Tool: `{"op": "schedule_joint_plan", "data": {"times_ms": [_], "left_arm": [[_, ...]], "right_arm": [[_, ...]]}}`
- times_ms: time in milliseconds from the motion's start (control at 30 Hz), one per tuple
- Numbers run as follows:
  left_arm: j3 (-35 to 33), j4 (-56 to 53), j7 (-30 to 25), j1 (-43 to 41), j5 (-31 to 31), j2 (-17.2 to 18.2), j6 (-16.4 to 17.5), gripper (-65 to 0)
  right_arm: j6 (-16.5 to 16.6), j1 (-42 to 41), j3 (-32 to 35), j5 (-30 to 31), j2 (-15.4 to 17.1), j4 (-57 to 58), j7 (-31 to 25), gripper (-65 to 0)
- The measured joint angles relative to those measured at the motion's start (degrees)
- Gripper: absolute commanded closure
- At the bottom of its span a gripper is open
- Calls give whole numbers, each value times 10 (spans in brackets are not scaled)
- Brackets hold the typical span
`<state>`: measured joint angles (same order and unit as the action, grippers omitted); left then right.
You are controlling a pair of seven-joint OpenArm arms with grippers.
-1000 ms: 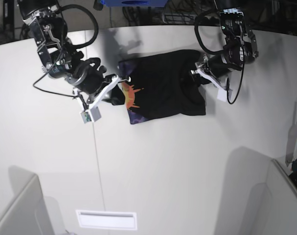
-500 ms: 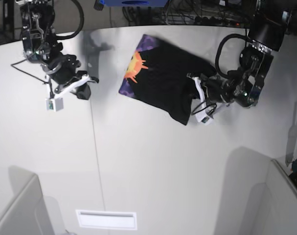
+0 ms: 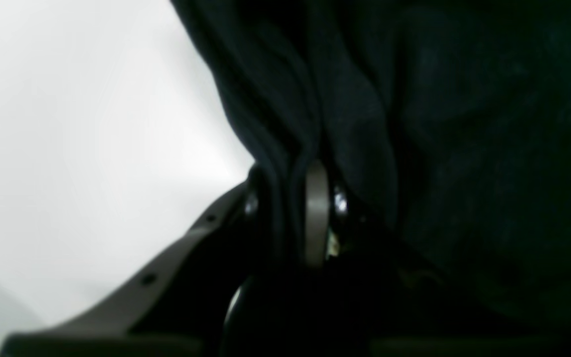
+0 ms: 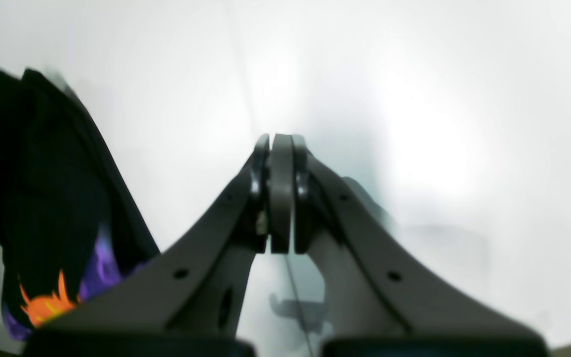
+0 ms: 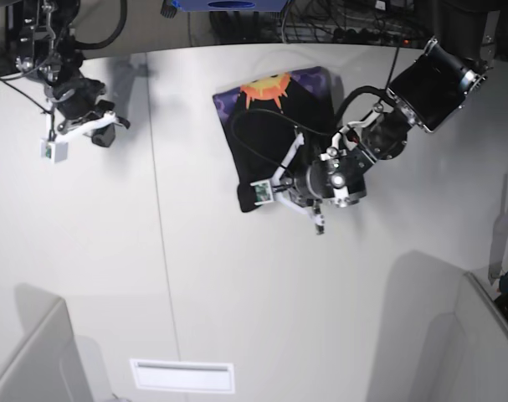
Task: Fold the T-shirt properly
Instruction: 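Rotate and flatten the folded shirt with the left gripper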
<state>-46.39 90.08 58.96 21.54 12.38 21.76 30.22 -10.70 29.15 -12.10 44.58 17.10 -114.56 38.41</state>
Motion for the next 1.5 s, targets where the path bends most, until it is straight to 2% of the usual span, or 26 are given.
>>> {"op": "schedule_joint_plan", "data": {"times_ms": [133,200,233,367,933,967,1067,1133,1233,1333,1400,1500], "left_arm": [[-6,-2,-26,-8,-118,-40,57,0],[-6,-2,-45,-12,-157,-51,91,0],[-6,-2,-45,-16,-170,-56,94,0],[-5,-16,-45,-18,-190,-74,95,0],[2,-33,-52,-12,-184,-74,95,0],[2,-33,-52,-12,-184,-74,95,-26],[2,-33,-54,-12,-186,-74,95,-214],[2,-33,-54,-3,-189,-74,95,-314],[2,-30,-52,8,-191,-73,95,-415],[2,-14,-44,18,-190,-70,98,-462],[7,3,-43,23,-193,-70,99,-467],[51,37,-44,21,-188,-73,100,-467]], "right_arm": [[0,8,-15,0,-2,0,0,0],[0,9,-18,0,-2,0,-2,0],[0,9,-18,1,-1,0,-2,0],[0,17,-18,0,-2,0,-1,0],[0,9,-14,0,-3,3,-3,0],[0,9,-14,0,-3,3,-3,0],[0,9,-14,0,-3,3,-3,0],[0,9,-14,0,-3,3,-3,0],[0,9,-13,0,-3,3,-3,0],[0,9,-13,0,-3,3,-3,0],[0,9,-13,0,-3,3,-3,0],[0,9,-13,0,-3,3,-3,0]]}}
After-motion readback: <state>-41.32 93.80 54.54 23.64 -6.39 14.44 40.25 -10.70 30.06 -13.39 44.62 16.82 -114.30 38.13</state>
